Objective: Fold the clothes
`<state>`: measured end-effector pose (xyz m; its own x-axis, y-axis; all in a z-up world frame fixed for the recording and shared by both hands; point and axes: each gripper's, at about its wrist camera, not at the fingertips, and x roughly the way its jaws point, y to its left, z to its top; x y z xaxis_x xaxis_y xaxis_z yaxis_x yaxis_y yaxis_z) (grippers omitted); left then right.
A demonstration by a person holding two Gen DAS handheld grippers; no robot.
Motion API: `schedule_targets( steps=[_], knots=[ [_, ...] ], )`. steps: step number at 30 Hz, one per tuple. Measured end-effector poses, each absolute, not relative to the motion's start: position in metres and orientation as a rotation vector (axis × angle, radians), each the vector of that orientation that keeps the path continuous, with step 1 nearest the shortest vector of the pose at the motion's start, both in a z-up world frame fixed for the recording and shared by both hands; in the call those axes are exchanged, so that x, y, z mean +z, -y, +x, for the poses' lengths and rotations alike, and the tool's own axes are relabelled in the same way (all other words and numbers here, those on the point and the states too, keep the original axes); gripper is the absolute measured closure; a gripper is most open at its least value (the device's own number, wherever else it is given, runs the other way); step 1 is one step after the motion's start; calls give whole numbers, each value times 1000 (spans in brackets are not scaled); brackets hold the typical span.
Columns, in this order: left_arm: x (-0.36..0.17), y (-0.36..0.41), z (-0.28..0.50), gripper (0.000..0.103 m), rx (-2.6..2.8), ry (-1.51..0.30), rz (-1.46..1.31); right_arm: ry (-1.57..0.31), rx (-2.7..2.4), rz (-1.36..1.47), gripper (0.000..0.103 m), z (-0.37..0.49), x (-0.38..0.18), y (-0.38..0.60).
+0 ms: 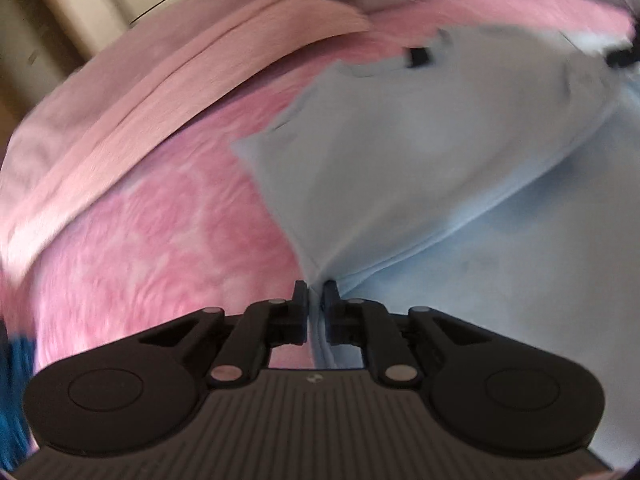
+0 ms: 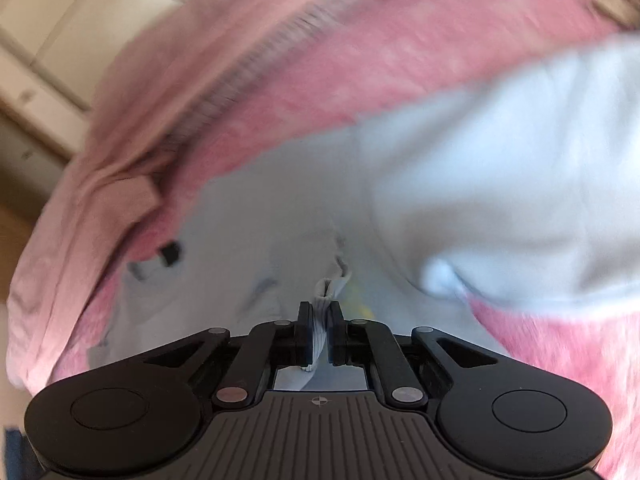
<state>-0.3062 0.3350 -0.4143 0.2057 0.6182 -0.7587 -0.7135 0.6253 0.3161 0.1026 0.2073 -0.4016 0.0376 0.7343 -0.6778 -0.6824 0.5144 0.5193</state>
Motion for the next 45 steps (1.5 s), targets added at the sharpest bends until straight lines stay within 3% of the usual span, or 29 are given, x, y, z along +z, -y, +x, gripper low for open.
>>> schedule_targets(
  steps=[4,9,11,13,17,22,25,31,37,42,45],
  knots=[
    [-423,-337,-308,94,925,-1021,-205,-1072,1038,-63,98,93,-412,-215],
    [-400,-357,-317,84,920,-955,-377,-1117,1009,-26,96,99,-415,-211],
    [-387,-368,-330,80,923,-878,-503,-1125,1007,-7,76,101,-413,-211],
    [-381,-378,-337,73,940,-811,-600,-1119,995,7,65,104,-411,-212],
    [-388,-401,-337,73,874,-783,-744,-1145,954,30,65,114,-416,-215],
    [-402,-383,-337,70,857,-1055,-537,-1154,978,-4,65,120,-418,-220],
    [-399,-377,-347,66,900,-1055,-548,-1114,1008,-108,65,115,-415,-225],
    [-365,-362,-325,74,923,-901,-421,-884,1037,-231,65,91,-388,-219],
    [-377,-356,-310,78,923,-1010,-334,-953,1032,-404,65,75,-411,-226],
    [-382,-359,-306,77,934,-902,-462,-908,1090,-288,65,75,-396,-204],
    [-418,-361,-289,78,946,-1057,-452,-1006,1083,-407,65,74,-414,-210]
  ],
)
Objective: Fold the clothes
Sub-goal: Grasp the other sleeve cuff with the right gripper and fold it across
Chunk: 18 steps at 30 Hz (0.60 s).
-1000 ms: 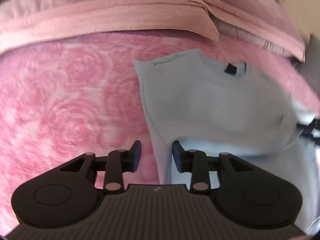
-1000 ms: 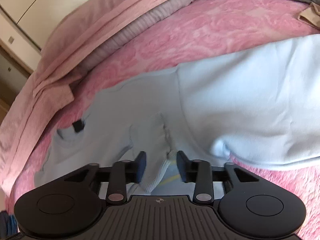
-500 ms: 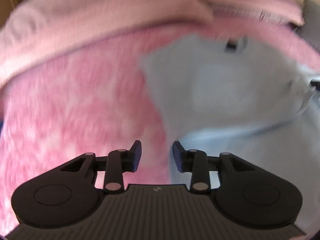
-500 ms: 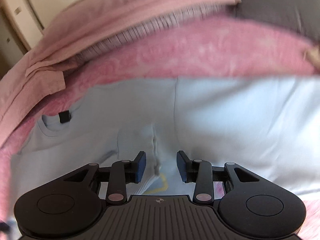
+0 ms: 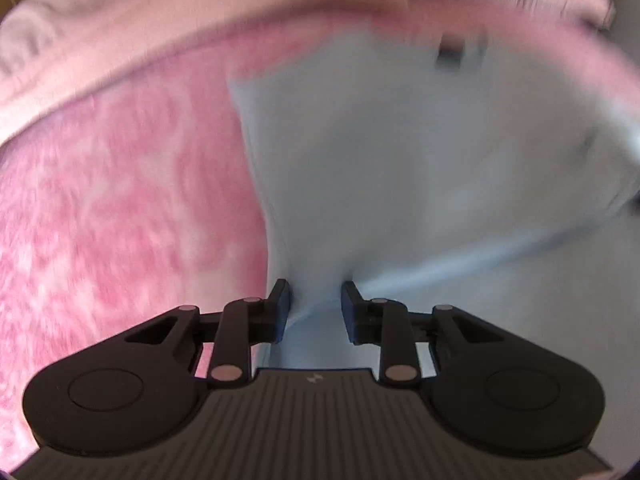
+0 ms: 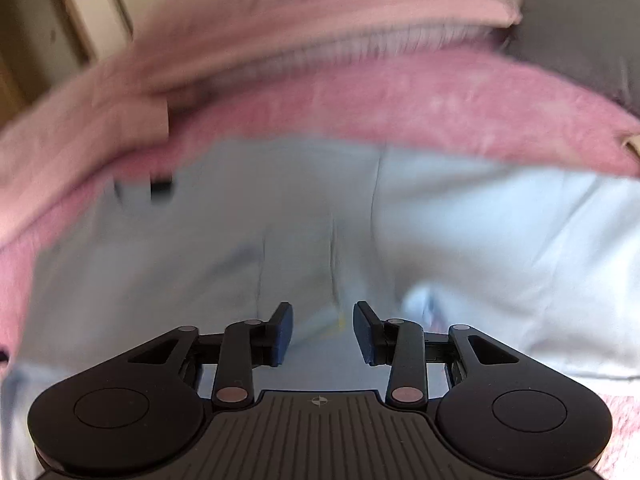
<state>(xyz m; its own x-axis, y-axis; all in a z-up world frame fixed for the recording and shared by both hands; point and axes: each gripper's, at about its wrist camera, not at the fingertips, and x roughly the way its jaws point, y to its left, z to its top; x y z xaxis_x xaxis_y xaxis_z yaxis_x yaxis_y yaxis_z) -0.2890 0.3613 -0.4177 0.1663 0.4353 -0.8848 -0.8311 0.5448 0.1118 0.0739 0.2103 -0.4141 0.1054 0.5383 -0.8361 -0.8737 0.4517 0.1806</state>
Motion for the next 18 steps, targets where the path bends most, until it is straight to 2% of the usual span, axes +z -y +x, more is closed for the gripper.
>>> schedule_targets(
  steps=[1,6,9,18],
  knots=[
    [-414,-360,-287,81,952,-1049,-455,-1023,1075,-387,65,77,-414,-206],
    [-385,-351,-284,80,957,-963,-537,-1093,977,-128,65,114,-390,-150],
    [-372,-350,-286,80,939,-889,-680,-1125,804,-6,65,151,-384,-94],
    [-366,-328,-262,80,882,-756,-951,-1024,423,489,65,238,-367,64]
  ],
)
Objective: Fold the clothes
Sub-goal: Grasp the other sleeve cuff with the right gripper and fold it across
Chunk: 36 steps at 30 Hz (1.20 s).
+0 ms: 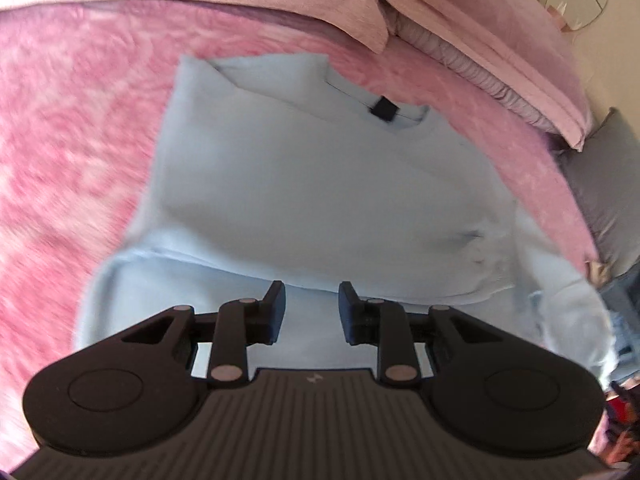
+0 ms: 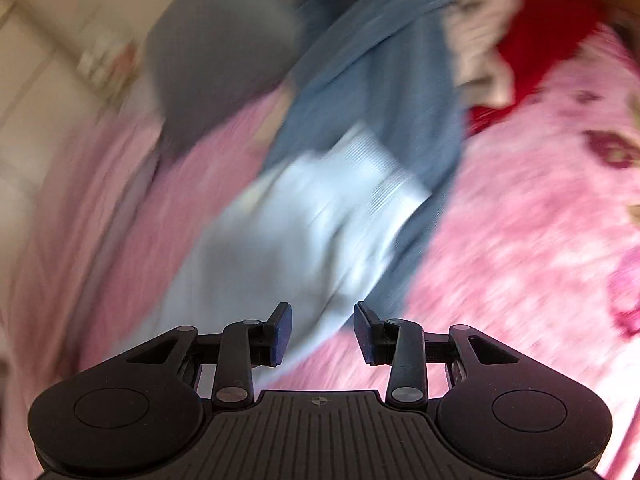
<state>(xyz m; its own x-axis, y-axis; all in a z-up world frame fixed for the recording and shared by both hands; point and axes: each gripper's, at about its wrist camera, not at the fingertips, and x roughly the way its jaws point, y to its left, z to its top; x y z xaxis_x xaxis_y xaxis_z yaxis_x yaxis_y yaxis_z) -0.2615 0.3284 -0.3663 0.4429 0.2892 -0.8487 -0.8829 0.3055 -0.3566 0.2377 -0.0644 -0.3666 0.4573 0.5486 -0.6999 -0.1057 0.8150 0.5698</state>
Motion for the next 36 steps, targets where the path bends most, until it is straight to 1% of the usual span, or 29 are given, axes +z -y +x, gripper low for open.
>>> schedule_targets(
  steps=[2,5,14,15,16,17,19,22,23,27,29,31,33,34,35,36],
  knots=[
    [-367,-325,-255,80,866,-749,-976,-1011,411,563,65,247,-371,76],
    [-368,-320,-248,80,854,-748,-981,-1037,385,623,65,258,-386,81],
    [-372,-319,-256,80,878,-720,-1037,-1045,388,650,66,280,-409,81],
    [-373,-319,-260,80,885,-714,-1048,-1043,387,603,77,280,-405,76],
    [-374,-319,-264,80,892,-708,-1059,-1038,385,543,86,280,-401,69],
    [-374,-318,-268,80,896,-701,-1067,-1033,383,484,89,280,-396,63],
    [-374,-318,-277,80,906,-690,-1080,-1021,380,367,92,280,-387,50],
    [-374,-319,-292,80,924,-674,-1099,-901,443,134,94,257,-352,13],
    [-373,-318,-297,80,930,-668,-1106,-837,488,59,98,244,-337,-3],
    [-374,-316,-318,80,962,-639,-1152,-602,788,-140,98,158,-291,-79],
    [-374,-314,-329,80,975,-624,-1176,-527,973,-201,98,101,-283,-112],
    [-374,-312,-338,80,984,-617,-1191,-554,1167,-297,98,44,-293,-135],
    [-374,-309,-345,80,993,-621,-1198,-618,1327,-426,94,-11,-309,-154],
    [-375,-307,-346,80,985,-618,-1210,-661,1372,-509,82,-32,-321,-158],
    [-377,-305,-347,79,975,-616,-1222,-701,1412,-591,63,-53,-334,-161],
    [-379,-303,-347,78,965,-613,-1234,-718,1440,-659,57,-68,-345,-160]
  ],
)
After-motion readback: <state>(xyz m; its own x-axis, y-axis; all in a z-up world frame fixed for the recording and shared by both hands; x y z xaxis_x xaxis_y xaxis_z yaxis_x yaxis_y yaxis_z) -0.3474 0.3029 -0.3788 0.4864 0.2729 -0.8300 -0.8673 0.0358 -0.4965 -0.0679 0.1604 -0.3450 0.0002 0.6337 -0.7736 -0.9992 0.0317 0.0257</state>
